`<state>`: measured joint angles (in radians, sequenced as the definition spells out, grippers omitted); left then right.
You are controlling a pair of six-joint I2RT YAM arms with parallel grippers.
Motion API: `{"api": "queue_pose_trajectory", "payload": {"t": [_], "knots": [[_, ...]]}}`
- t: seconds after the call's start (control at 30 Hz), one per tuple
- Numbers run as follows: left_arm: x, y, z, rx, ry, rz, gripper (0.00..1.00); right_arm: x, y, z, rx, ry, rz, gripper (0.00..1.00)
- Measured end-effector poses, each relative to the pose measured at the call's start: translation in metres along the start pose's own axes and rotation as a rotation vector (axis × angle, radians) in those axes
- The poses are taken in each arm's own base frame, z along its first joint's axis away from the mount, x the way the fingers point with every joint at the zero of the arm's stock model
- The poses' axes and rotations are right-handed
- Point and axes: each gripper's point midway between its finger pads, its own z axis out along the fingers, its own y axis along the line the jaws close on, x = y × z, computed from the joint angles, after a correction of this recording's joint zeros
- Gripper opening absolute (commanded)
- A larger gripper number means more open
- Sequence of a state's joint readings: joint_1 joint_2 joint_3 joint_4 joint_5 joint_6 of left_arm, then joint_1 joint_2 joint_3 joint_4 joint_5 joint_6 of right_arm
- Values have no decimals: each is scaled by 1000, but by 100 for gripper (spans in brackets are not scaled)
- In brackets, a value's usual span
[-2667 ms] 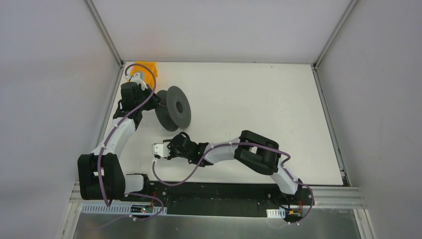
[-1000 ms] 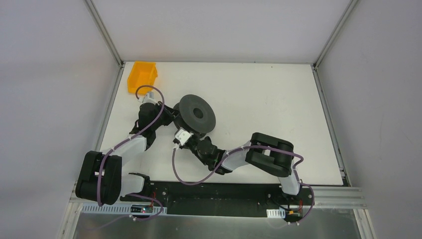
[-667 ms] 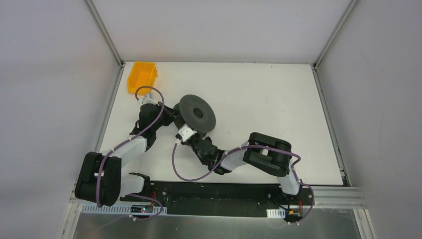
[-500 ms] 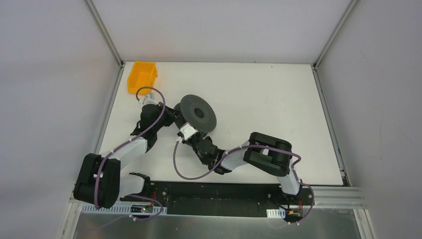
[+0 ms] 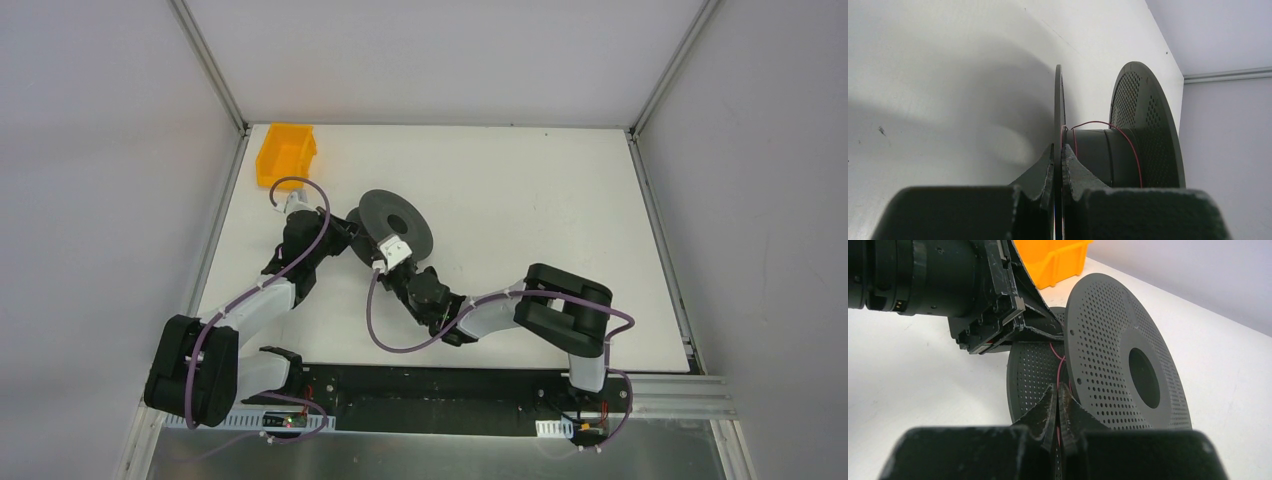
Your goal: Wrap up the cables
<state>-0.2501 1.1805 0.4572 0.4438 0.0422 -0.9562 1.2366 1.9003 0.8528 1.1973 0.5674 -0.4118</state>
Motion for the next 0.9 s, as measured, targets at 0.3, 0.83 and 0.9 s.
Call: {"api": "queue_pose_trajectory", "payload": {"t": [0.3, 0.83, 0.9], "knots": [[1, 1, 0, -3, 4, 1, 0, 8, 1, 1, -4, 39, -6, 0], [5, -3, -1, 1, 4, 4, 0, 6, -2, 18, 70, 94, -38, 0], [6, -4, -2, 2, 4, 6, 0, 9, -2, 20, 81, 105, -38, 0]]}}
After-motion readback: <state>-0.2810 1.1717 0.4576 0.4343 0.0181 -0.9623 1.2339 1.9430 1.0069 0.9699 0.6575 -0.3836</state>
